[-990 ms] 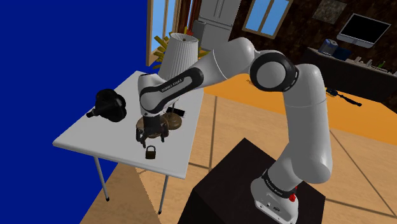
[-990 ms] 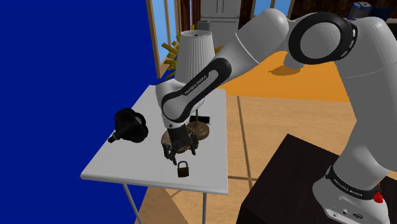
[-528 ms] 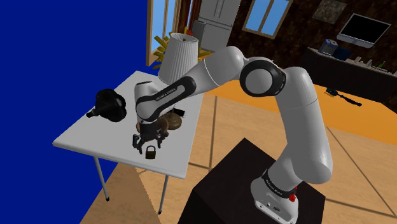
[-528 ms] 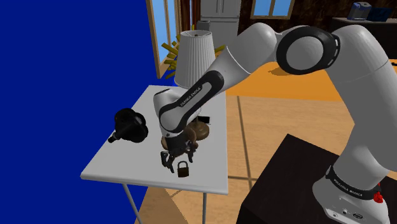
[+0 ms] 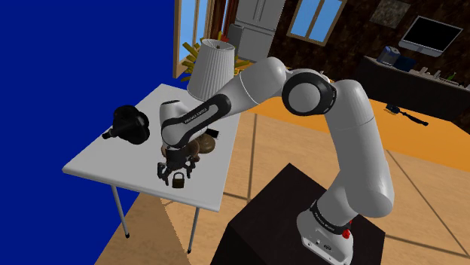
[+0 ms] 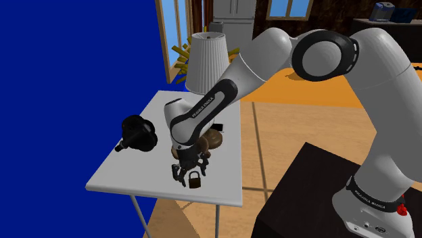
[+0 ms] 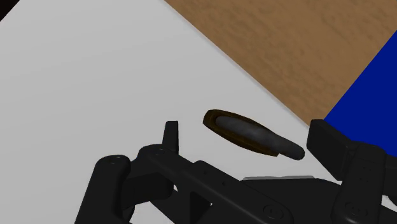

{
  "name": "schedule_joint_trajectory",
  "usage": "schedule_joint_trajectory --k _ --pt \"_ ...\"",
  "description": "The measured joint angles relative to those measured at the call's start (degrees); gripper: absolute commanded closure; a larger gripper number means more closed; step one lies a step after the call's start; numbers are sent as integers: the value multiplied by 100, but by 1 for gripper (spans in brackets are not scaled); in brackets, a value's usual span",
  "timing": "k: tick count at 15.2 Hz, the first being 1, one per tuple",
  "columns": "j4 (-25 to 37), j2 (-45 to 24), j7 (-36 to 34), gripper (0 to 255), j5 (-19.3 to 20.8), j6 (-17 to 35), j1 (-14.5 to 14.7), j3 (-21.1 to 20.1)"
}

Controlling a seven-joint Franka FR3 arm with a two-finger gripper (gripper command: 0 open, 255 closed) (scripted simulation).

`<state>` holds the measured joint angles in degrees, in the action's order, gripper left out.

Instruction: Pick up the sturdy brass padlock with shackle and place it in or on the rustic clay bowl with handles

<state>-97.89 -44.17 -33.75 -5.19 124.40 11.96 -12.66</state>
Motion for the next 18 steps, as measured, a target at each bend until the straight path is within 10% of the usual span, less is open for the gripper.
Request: schedule_joint_trajectory --k 1,2,18 --pt "0 0 0 0 0 0 0 0" --pt "0 0 0 255 0 0 0 0" --pt "-104 323 -29 255 -34 -212 -33 -37"
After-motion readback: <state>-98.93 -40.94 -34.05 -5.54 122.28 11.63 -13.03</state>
